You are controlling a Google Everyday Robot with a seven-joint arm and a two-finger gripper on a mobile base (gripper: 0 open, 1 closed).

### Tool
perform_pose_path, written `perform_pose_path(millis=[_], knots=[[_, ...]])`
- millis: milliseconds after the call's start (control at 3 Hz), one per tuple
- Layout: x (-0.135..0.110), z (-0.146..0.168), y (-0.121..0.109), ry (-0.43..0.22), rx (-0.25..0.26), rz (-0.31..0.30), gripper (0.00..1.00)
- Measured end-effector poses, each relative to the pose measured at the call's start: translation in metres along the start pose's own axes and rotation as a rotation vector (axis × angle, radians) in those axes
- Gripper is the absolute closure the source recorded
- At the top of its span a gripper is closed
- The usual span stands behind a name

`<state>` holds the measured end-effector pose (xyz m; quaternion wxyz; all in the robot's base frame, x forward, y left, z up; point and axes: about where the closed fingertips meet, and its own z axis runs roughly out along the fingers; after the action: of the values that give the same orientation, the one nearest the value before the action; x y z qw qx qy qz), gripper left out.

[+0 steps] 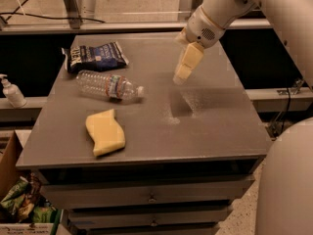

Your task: Move water bottle near blue chip bag

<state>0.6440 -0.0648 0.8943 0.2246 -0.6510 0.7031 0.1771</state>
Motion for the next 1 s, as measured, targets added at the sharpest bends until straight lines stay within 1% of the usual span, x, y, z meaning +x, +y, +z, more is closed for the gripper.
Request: perform_pose_path(millis=[333, 667, 1000], knots=[[0.011, -0.014, 0.002, -0.091, -0.004, 0.028, 0.0], [0.019, -0.023, 0.011, -0.151, -0.011, 0.037, 0.0], [0.018, -0.022, 0.033, -0.199, -0.021, 0.005, 0.0]])
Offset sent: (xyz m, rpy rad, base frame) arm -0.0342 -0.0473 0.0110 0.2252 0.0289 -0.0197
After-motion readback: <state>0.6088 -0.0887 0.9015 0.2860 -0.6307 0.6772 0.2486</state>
